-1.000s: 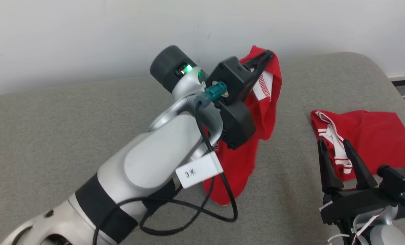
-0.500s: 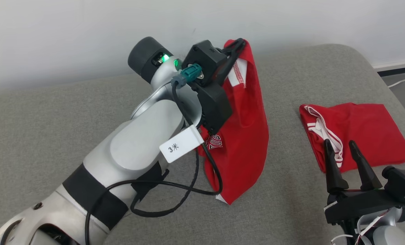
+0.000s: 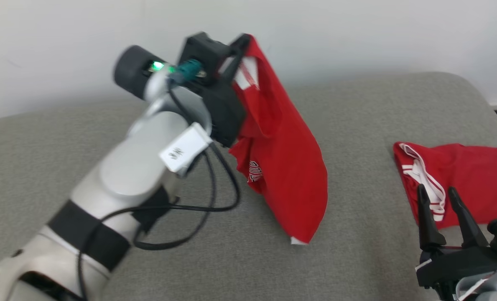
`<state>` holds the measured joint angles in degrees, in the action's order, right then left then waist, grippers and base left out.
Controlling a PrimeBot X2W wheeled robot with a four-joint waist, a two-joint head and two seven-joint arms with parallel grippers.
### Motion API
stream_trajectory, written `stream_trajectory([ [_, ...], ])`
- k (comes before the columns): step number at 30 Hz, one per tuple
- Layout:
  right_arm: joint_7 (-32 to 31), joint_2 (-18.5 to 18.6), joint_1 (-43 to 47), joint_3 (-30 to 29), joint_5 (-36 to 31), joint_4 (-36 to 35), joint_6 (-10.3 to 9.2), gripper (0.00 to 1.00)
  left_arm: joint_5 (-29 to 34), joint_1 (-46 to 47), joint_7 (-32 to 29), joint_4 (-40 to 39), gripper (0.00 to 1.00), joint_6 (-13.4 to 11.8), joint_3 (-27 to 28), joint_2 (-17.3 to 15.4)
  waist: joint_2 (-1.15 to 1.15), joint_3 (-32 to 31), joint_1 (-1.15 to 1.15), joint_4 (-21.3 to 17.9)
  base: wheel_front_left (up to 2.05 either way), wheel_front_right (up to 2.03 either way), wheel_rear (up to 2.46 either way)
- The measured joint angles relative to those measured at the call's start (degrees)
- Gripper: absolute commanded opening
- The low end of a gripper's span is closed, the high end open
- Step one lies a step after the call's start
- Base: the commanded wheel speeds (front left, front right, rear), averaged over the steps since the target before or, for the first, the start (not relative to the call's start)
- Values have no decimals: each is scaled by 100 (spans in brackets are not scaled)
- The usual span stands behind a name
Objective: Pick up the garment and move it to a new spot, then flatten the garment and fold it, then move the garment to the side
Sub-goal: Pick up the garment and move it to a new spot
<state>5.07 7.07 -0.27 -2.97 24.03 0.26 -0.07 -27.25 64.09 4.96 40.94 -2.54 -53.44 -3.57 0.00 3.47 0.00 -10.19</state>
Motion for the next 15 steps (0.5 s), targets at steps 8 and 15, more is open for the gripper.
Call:
stream_trajectory([
  [8,33,75,264,-134,15,-47,-27,100,54,93,-331,-200,0,-102,90,-730,0,-180,-1,440,0,0,0],
  [15,-7,-51,311,235,7,-236,-34,100,93,77,-837,-687,0,47,-145,-901,-1,-307,-1,812,0,0,0],
])
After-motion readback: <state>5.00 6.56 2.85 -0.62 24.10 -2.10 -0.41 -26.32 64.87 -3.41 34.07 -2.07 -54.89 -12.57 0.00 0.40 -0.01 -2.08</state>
